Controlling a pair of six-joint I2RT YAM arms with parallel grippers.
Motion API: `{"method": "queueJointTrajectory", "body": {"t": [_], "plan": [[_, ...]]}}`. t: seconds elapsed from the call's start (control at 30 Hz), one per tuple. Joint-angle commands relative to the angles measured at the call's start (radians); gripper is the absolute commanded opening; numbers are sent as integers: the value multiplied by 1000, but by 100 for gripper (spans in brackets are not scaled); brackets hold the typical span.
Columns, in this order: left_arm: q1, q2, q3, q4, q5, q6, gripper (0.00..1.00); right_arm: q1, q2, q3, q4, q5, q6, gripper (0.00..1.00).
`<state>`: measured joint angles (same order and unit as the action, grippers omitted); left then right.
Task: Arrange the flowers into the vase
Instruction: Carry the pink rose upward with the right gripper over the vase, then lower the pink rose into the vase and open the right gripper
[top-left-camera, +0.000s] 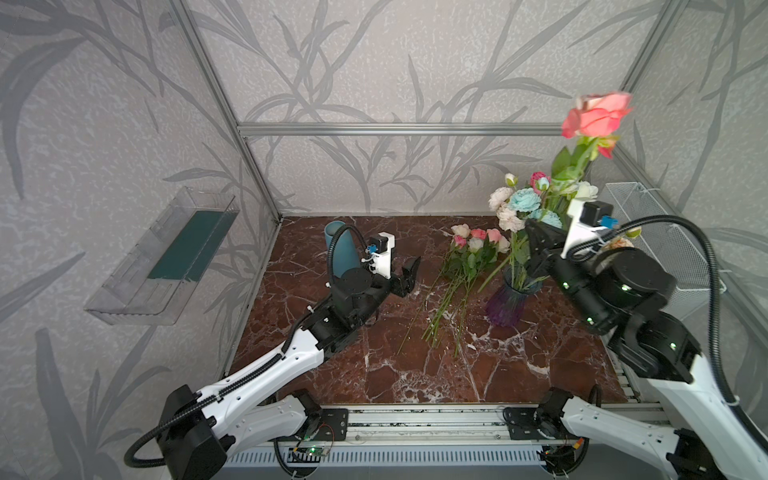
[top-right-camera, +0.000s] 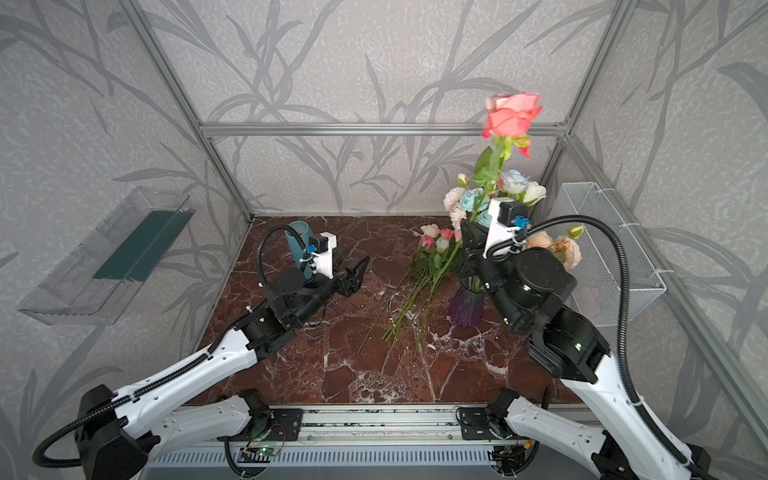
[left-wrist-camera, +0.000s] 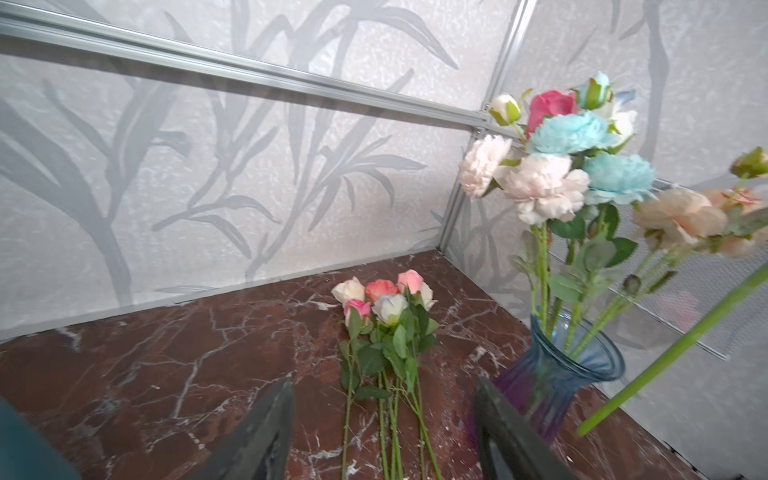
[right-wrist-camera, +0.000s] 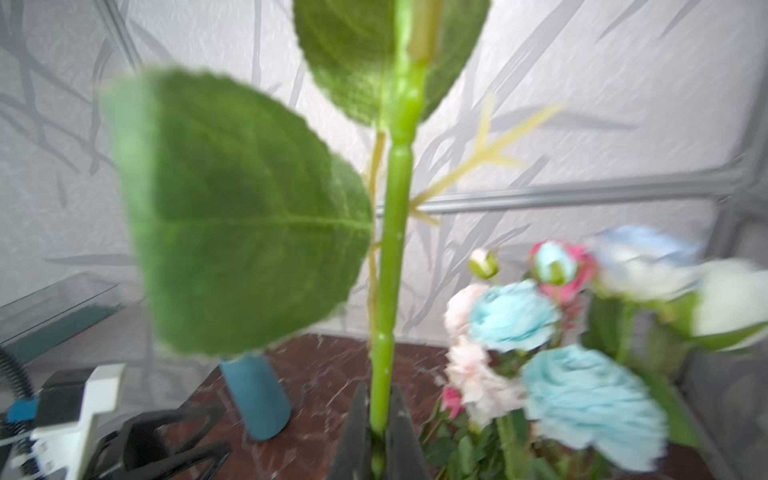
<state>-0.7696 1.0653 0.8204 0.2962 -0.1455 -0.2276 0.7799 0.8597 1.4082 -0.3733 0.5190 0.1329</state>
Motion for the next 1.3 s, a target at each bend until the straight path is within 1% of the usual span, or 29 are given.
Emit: {"method": "queueJointTrajectory", "body": {"t": [0.0,0.1,0.17,0.27,0.4,0.53,0.63,0.73,1.0,1.1,1.17,1.23,1.27], "plan": [[-1,-5,-10,40,-100,7,69,4,-27,29,7,215,-214,2],[-1,3,-9,38,-96,6,69,4,-31,22,62,278,-304,2],[-1,6,-7,35,-95,4,69,2,-26,8,101,308,-335,2],[-1,7,-8,34,-104,-2,69,-3,-16,-29,149,302,-332,2],[-2,9,-6,29,-110,1,70,-40,19,-55,130,264,-259,2],[-1,7,-7,29,-112,8,70,-144,42,-55,29,137,-109,2],[0,8,-7,29,-109,8,70,-221,49,-86,-14,52,-21,2],[-1,10,-7,29,-108,8,69,-276,37,-130,-35,-3,47,3],[-1,24,-3,25,-106,7,70,-328,20,-223,-63,-55,123,3],[-1,25,-3,24,-106,7,70,-329,29,-239,-72,-76,128,8],[0,25,-5,24,-108,9,70,-329,32,-236,-91,-83,132,19],[-1,27,-4,25,-112,11,70,-329,18,-230,-106,-84,135,32],[0,28,-5,24,-111,11,70,-329,5,-229,-108,-81,138,37]]}}
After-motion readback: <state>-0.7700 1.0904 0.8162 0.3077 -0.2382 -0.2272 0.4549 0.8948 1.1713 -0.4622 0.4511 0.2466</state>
